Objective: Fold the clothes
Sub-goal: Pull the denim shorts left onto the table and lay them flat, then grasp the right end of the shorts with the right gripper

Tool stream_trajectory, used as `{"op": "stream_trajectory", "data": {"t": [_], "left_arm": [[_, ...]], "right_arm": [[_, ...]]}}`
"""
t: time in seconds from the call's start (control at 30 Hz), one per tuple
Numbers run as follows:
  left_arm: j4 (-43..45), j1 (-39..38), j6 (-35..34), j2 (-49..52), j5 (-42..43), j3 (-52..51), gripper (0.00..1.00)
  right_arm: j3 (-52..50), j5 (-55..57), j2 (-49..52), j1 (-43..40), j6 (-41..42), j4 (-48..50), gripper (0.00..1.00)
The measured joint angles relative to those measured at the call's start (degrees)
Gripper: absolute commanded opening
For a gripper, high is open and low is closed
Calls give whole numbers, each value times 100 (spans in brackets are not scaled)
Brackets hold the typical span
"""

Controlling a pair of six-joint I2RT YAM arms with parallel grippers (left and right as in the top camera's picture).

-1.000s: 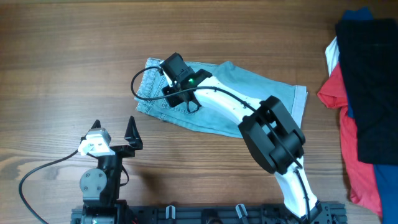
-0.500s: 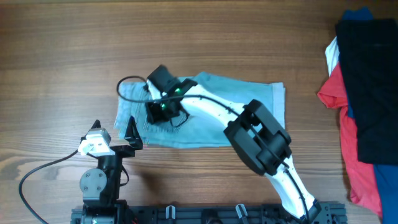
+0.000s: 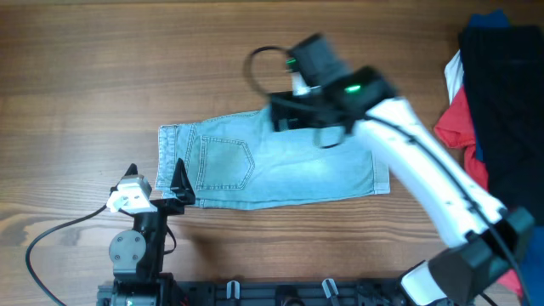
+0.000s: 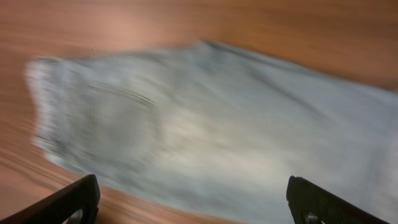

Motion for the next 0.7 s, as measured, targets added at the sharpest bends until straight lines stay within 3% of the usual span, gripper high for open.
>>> {"op": "stream_trajectory", "data": {"t": [0.13,0.2,0.37,0.6,0.7], "left_arm": [[0,0,0,0,0,0,100],[0,0,0,0,0,0,100],[4,0,0,2,0,0,100],[0,0,0,0,0,0,100],[2,0,0,0,0,0,100]], "right_arm": [[-201,81,-31,-1204,-673,-730,98],[-354,83,-28,-1491,-809,-684,99],[-1932,-2,11,-2879,-1292,155,99],[-3606,-326,31,-3108,-1451,1967,90],[-3936,-601,35,-3108,-1451,2227,86]]}}
